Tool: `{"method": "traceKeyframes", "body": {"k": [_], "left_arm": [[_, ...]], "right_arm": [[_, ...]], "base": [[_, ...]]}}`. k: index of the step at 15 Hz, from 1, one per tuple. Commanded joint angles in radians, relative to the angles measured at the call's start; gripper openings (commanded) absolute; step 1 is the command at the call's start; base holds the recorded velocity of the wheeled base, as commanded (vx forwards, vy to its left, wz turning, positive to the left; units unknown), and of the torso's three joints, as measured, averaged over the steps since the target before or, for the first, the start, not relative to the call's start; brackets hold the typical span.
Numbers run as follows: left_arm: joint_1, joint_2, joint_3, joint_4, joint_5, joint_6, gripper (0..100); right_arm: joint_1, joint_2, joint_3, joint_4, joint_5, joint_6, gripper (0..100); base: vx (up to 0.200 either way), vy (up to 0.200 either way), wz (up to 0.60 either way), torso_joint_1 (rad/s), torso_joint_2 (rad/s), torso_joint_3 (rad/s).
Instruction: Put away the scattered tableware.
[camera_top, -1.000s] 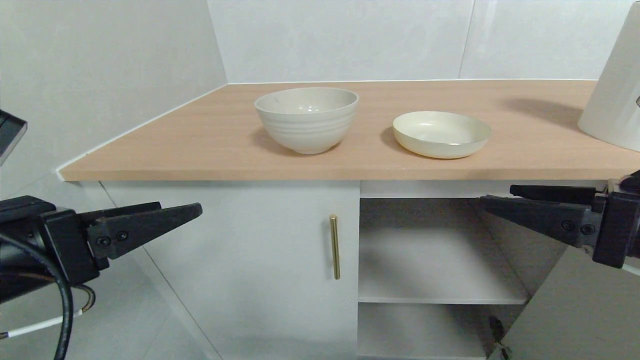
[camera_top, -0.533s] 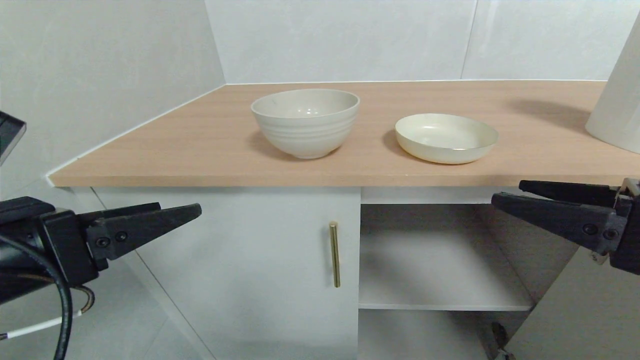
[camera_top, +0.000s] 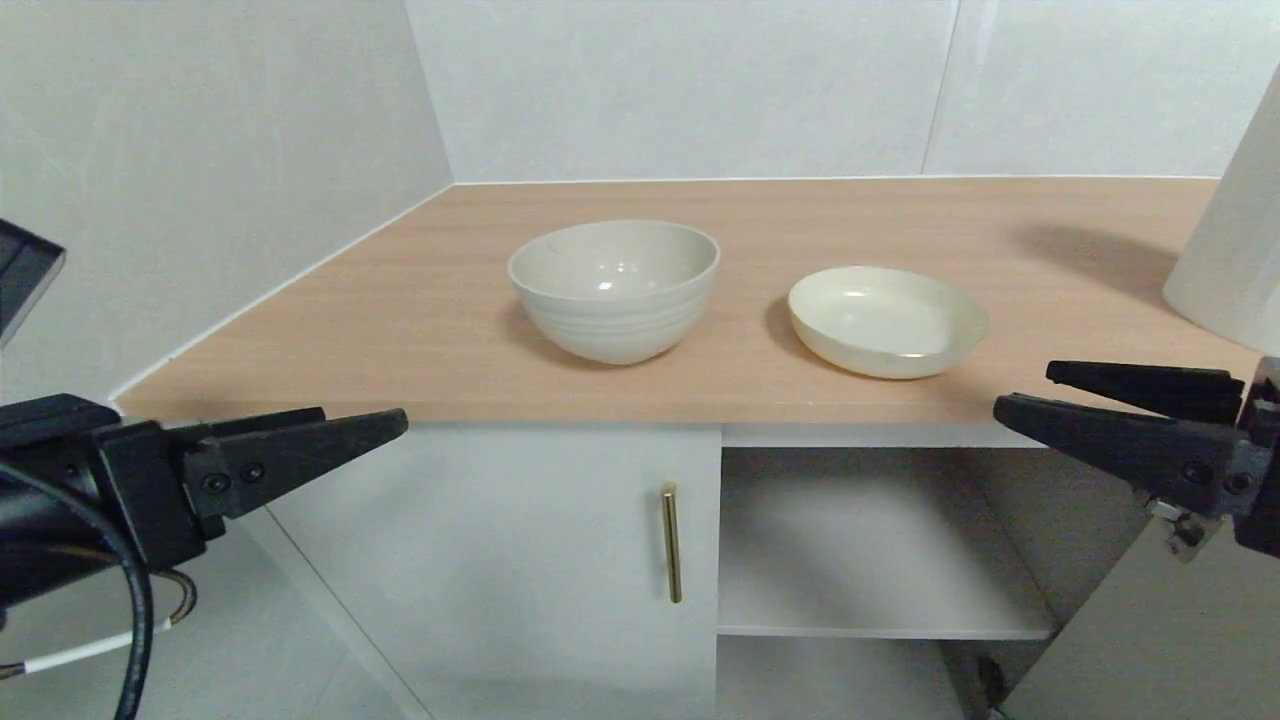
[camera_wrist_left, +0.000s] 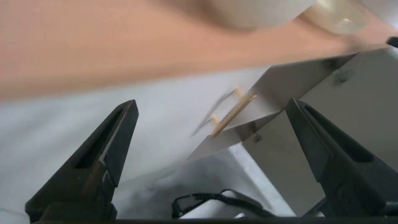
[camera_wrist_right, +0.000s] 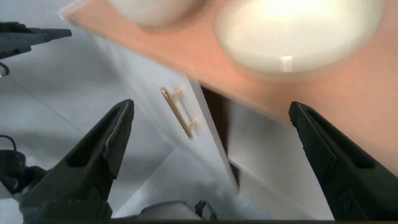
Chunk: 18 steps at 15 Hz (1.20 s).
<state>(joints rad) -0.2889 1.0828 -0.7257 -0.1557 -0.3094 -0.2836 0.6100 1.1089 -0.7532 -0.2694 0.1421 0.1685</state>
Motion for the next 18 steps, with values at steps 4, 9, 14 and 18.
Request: {"method": "traceKeyframes", "body": {"k": [4, 9, 14, 18], "left_arm": [[-0.001, 0.032, -0.018, -0.001, 0.001, 0.0, 100], [-0.001, 0.092, -0.087, 0.001, 0.007, -0.002, 100], [-0.001, 0.263, -0.379, 0.154, 0.087, -0.104, 100], [-0.001, 0.341, -0.505, 0.406, 0.138, -0.138, 100]], "right_arm": [[0.001, 0.02, 0.0, -0.002, 0.001, -0.012, 100], [-0.001, 0.085, -0.002, -0.065, -0.001, -0.015, 100], [-0.11, 0.247, -0.201, 0.016, -0.006, -0.034, 100], [-0.104, 0.397, -0.471, 0.369, -0.124, 0.123, 100]], "base": [[0.0, 0.0, 0.0, 0.134, -0.49, -0.299], [0.0, 0.0, 0.0, 0.145, -0.39, -0.248], [0.0, 0.0, 0.0, 0.017, -0.04, -0.025], [0.0, 0.0, 0.0, 0.0, 0.0, 0.0]]}}
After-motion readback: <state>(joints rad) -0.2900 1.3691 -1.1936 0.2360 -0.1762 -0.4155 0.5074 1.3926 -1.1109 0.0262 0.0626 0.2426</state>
